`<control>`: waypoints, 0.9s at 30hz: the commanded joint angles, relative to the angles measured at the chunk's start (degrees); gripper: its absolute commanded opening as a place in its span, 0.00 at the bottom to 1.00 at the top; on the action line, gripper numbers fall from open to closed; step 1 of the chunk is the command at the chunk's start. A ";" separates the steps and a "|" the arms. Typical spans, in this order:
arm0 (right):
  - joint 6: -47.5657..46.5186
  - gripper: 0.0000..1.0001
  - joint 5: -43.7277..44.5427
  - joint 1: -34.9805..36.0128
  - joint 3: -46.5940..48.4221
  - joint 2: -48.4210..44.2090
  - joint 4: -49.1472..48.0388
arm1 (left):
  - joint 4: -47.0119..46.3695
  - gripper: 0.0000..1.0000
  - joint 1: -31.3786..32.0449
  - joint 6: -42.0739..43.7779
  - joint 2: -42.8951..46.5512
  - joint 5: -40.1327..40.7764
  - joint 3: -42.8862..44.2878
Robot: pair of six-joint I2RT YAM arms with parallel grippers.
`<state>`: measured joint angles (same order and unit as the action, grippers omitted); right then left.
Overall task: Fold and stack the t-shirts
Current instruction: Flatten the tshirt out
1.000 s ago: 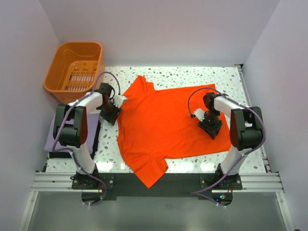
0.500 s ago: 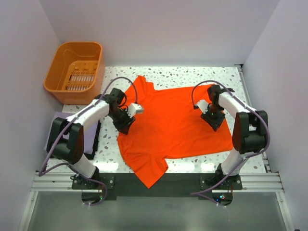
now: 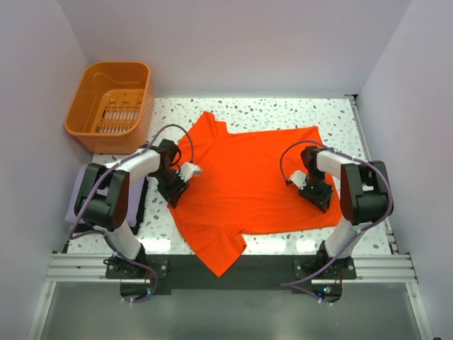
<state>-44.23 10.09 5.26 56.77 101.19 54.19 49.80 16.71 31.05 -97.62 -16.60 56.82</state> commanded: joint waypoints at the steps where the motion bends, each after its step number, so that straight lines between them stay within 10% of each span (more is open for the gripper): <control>1: -0.16 0.29 -0.94 2.81 -4.29 -3.35 0.82 | -3.13 0.34 -4.57 4.45 -4.33 10.62 0.74; 10: 0.90 0.30 -10.00 6.87 -3.96 -8.99 11.45 | 0.82 0.39 -5.46 10.17 -5.56 10.37 10.66; 15: 1.51 0.34 -16.31 2.31 9.82 -9.00 13.57 | 5.92 0.50 -5.72 11.23 -3.89 -2.37 21.65; 27: 18.99 0.36 -11.94 -4.55 42.44 11.91 -10.76 | -18.15 0.59 -6.07 -15.13 -18.20 -4.58 50.99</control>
<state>-32.18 -3.62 1.23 94.89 108.07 52.29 39.35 11.35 25.39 -110.06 -19.66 101.67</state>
